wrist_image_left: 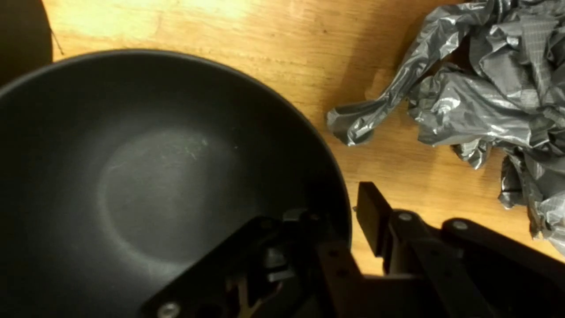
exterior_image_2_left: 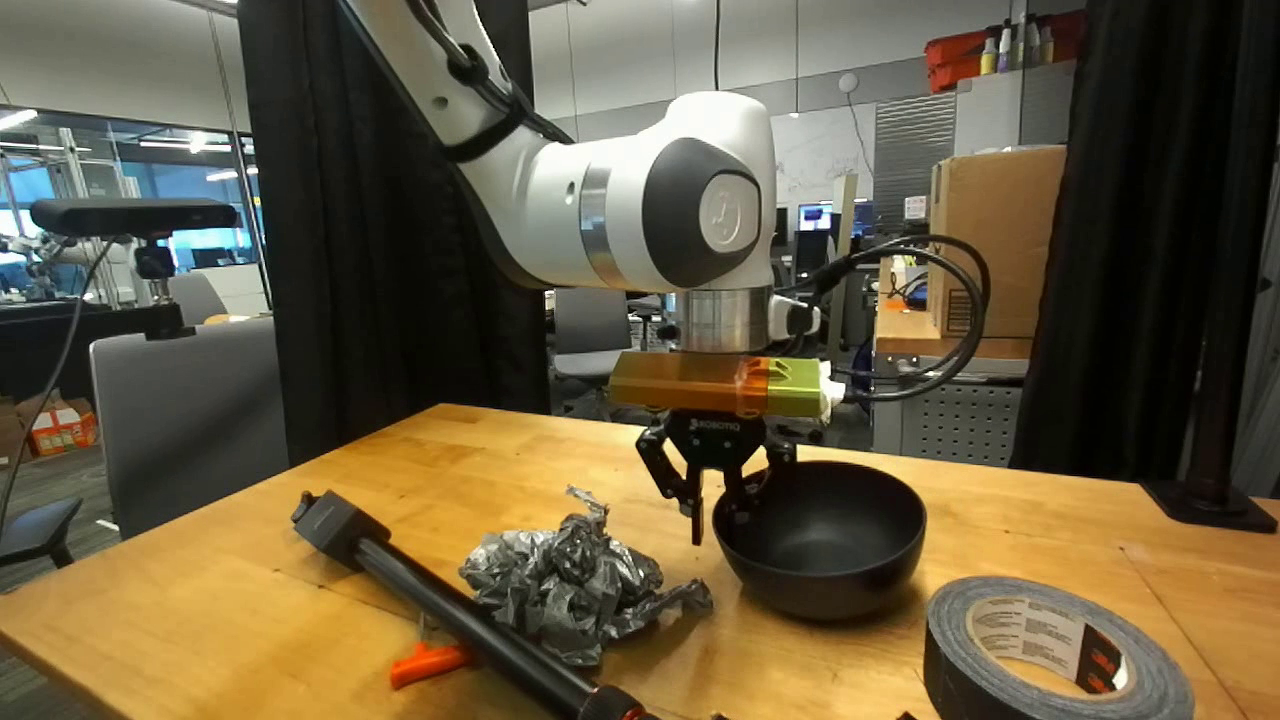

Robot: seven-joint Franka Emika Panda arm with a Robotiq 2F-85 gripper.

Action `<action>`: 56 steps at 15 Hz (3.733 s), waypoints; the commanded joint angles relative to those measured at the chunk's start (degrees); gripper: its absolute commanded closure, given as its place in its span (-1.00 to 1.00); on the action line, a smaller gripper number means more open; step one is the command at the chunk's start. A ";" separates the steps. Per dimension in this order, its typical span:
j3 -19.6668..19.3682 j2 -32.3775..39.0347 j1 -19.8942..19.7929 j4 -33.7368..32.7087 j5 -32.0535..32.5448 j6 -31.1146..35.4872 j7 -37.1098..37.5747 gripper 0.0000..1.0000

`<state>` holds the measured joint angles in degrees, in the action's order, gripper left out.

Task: Move the bowl to the left

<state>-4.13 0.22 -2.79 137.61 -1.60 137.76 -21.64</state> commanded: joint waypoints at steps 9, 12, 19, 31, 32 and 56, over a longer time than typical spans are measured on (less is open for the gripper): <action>4.45 2.97 3.23 -8.23 -0.12 -2.95 1.46 0.93; 7.57 5.69 5.83 -11.67 2.12 -4.62 2.45 0.92; 12.41 13.38 10.62 -19.91 7.22 -9.99 4.45 0.90; 18.85 26.40 20.21 -40.74 11.12 -22.53 6.55 0.90; 18.82 27.70 20.85 -42.85 11.26 -23.67 6.65 0.90; 18.33 34.42 23.78 -53.08 10.75 -26.64 6.72 0.31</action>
<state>14.06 34.44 21.01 84.93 9.06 111.39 -15.01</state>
